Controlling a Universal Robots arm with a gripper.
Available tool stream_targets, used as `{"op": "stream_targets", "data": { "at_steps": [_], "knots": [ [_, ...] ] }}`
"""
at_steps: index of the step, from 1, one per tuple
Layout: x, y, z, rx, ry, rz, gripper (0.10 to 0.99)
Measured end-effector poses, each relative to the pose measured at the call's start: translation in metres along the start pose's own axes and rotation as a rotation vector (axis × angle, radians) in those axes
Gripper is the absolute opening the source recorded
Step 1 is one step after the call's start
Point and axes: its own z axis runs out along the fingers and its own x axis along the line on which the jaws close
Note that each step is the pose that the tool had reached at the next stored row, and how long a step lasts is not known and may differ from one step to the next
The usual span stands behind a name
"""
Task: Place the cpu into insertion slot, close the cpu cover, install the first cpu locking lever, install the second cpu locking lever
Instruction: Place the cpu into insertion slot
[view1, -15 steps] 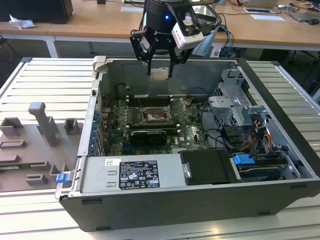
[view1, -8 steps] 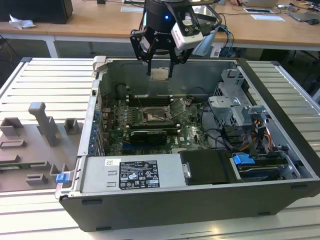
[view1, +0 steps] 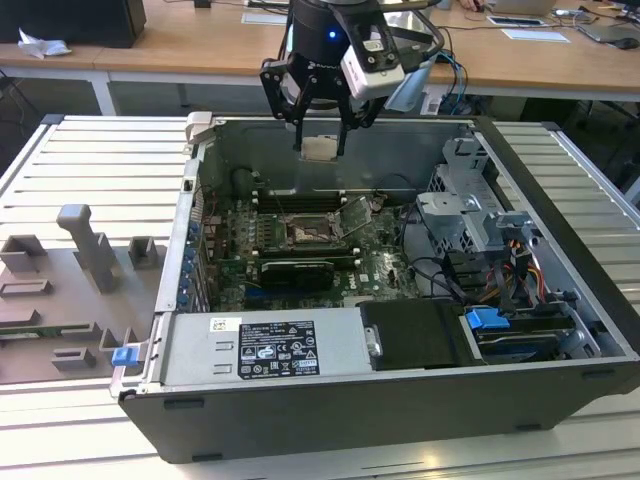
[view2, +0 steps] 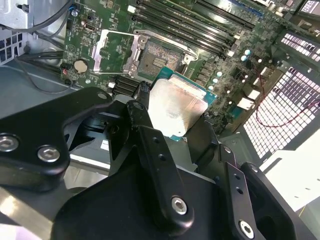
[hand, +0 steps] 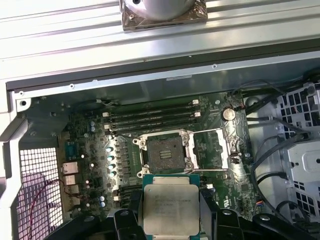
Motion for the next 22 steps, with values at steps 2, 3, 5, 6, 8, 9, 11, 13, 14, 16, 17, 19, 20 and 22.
{"op": "stream_targets", "data": {
  "at_steps": [2,3,5,6,8,9,11,13,14,16,17,19,20,22],
  "knots": [
    [0.0000,0.0000,0.0000,0.000,-0.0008,0.009,0.541],
    [0.0000,0.0000,0.0000,0.000,-0.0011,0.012,0.541],
    [0.0000,0.0000,0.0000,0.000,-0.0016,0.019,0.541],
    [0.0000,0.0000,0.0000,0.000,-0.0019,0.021,0.541],
    [0.0000,0.0000,0.0000,-0.001,-0.0025,0.028,0.541],
    [0.0000,0.0000,0.0000,-0.001,-0.0030,0.033,0.541],
    [0.0000,0.0000,0.0000,-0.001,-0.0033,0.037,0.541],
    [0.0000,0.0000,0.0000,-0.001,-0.0043,0.048,0.541],
    [0.0000,0.0000,0.0000,-0.001,-0.0046,0.052,0.541],
    [0.0000,0.0000,0.0001,-0.001,-0.0051,0.057,0.541],
    [0.0000,0.0000,0.0001,-0.001,-0.0053,0.060,0.541],
    [0.0000,0.0000,0.0001,-0.001,-0.0057,0.064,0.541],
    [0.0000,0.0000,0.0001,-0.001,-0.0059,0.066,0.541],
    [0.0000,0.0000,0.0001,-0.001,-0.0065,0.072,0.541]
  ]
}}
